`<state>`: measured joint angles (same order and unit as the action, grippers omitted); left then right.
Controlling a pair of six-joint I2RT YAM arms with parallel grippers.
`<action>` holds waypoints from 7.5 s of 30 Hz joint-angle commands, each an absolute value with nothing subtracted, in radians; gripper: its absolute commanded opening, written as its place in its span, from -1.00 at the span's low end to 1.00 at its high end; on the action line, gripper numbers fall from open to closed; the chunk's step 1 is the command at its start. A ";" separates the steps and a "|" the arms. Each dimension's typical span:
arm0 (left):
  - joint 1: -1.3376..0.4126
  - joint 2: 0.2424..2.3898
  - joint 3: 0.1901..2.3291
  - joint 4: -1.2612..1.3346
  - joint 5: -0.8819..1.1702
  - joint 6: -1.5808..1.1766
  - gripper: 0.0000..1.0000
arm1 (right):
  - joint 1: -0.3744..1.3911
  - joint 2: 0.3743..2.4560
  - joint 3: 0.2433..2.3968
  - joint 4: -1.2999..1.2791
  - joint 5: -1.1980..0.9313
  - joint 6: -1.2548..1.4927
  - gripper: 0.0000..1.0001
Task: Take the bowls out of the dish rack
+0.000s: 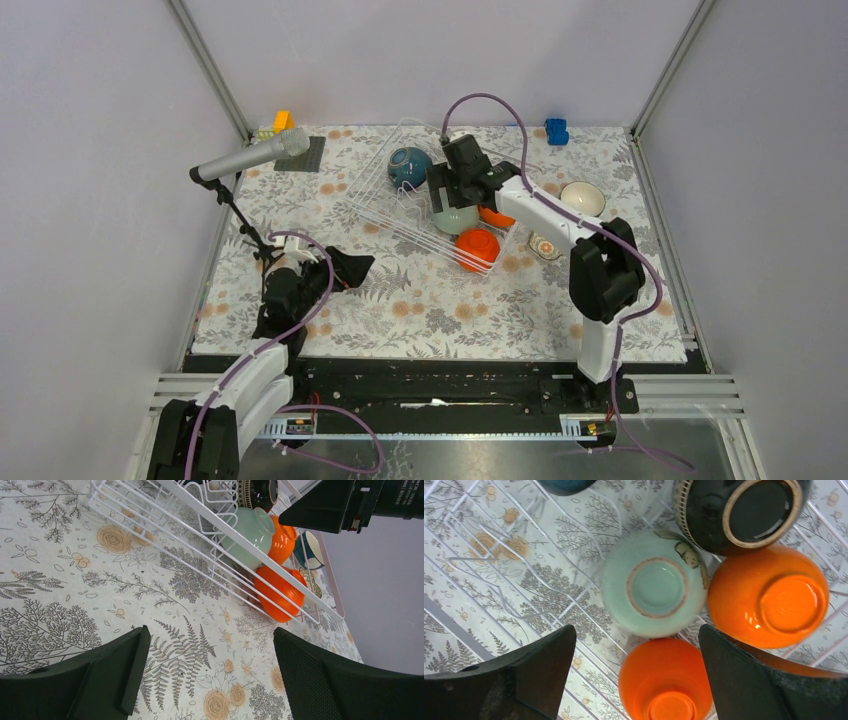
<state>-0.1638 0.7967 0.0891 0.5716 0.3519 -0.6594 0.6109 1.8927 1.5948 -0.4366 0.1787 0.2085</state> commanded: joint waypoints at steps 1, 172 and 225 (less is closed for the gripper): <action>-0.164 0.812 0.091 0.630 0.361 -0.655 0.97 | 0.629 1.926 1.699 -0.432 0.165 0.189 0.95; -0.164 0.807 0.096 0.606 0.349 -0.643 0.97 | 0.535 2.560 2.179 0.337 -0.268 0.749 -0.24; -0.164 0.806 0.088 0.618 0.355 -0.649 0.97 | 0.444 1.068 0.959 -0.332 0.772 0.469 -1.00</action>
<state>-0.1638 0.8177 0.0891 0.5709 0.3477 -0.6540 0.4801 1.0889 0.9661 -0.3111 0.6556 0.3851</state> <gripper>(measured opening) 0.987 0.070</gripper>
